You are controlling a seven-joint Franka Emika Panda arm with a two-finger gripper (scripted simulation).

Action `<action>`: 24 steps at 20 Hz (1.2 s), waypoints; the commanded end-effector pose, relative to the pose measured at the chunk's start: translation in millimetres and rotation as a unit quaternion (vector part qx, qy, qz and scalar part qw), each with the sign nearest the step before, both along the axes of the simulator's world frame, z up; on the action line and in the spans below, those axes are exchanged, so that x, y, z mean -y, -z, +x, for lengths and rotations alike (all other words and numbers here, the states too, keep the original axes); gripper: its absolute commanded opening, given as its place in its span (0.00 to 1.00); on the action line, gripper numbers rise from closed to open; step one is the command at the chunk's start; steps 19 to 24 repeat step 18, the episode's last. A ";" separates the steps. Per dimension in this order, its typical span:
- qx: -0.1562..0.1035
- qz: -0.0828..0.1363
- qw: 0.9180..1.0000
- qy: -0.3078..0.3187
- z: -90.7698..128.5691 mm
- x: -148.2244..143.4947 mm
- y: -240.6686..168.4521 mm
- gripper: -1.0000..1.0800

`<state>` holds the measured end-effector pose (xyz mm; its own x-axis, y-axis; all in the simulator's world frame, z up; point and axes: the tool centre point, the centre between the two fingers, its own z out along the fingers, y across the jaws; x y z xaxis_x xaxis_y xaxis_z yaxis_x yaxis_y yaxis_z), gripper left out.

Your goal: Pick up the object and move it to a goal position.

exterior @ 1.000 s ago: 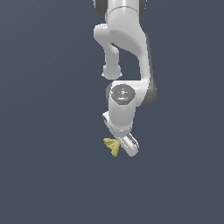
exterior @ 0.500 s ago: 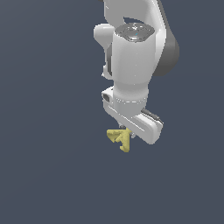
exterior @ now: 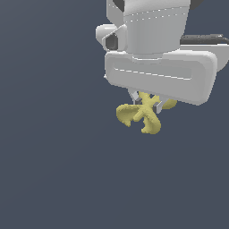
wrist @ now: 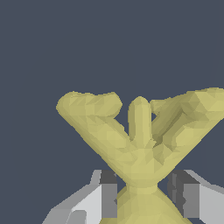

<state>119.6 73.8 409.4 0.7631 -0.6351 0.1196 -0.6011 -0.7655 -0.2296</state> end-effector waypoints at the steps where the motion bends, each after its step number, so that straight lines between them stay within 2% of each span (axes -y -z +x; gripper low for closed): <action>1: 0.009 0.002 1.000 -0.015 0.1 -3.7 -28.3 0.00; 6: 0.021 0.006 0.999 -0.034 0.4 -8.3 -65.3 0.00; 11: 0.027 0.008 0.999 -0.043 0.5 -10.7 -85.2 0.00; 24: 0.030 0.009 0.998 -0.048 0.6 -11.8 -94.1 0.00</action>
